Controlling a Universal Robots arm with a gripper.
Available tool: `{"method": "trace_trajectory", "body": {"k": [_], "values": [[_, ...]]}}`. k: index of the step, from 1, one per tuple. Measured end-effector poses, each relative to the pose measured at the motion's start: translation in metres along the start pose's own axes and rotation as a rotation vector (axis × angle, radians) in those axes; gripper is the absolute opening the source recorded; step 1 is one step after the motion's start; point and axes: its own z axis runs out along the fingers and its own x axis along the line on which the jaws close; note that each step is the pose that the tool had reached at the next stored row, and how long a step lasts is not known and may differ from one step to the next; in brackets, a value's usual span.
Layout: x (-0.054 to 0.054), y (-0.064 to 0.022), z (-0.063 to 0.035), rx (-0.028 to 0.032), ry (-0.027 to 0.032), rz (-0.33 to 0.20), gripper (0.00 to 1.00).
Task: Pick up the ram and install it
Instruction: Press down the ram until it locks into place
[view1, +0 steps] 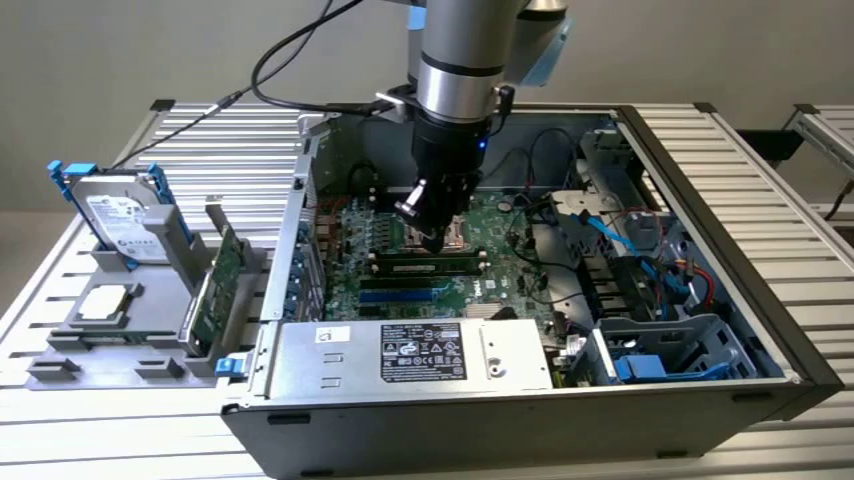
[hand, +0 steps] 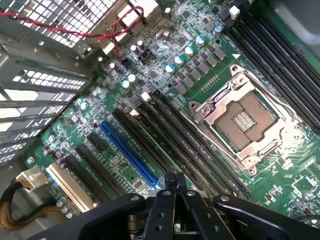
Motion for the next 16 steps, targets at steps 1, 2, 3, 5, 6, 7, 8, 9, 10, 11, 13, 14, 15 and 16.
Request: {"method": "trace_trajectory", "body": {"k": [1,2,3,5,6,7,8,9,10,11,13,14,15,16], "values": [[0.0000,0.0000,0.0000,-0.0009,-0.0006,0.013,0.11],[0.0000,0.0000,0.0000,-0.0018,-0.0012,0.026,0.11],[0.0000,0.0000,0.0000,-0.0026,-0.0017,0.038,0.11],[0.0000,0.0000,0.0001,-0.0044,-0.0029,0.063,0.11],[0.0000,0.0000,0.0001,-0.0053,-0.0036,0.077,0.11],[0.0000,0.0000,0.0001,-0.0062,-0.0041,0.090,0.11],[0.0000,0.0000,0.0001,-0.0071,-0.0047,0.103,0.11],[0.0000,0.0000,0.0001,-0.0080,-0.0053,0.116,0.11],[0.0000,0.0000,0.0001,-0.0088,-0.0059,0.128,0.11],[0.0000,0.0000,0.0001,-0.0097,-0.0065,0.142,0.11],[0.0000,0.0000,0.0001,-0.0115,-0.0076,0.167,0.11],[0.0000,0.0000,0.0001,-0.0123,-0.0082,0.180,0.11],[0.0000,0.0000,0.0001,-0.0131,-0.0090,0.193,0.11],[0.0000,0.0000,0.0002,-0.0138,-0.0097,0.206,0.11]]}}
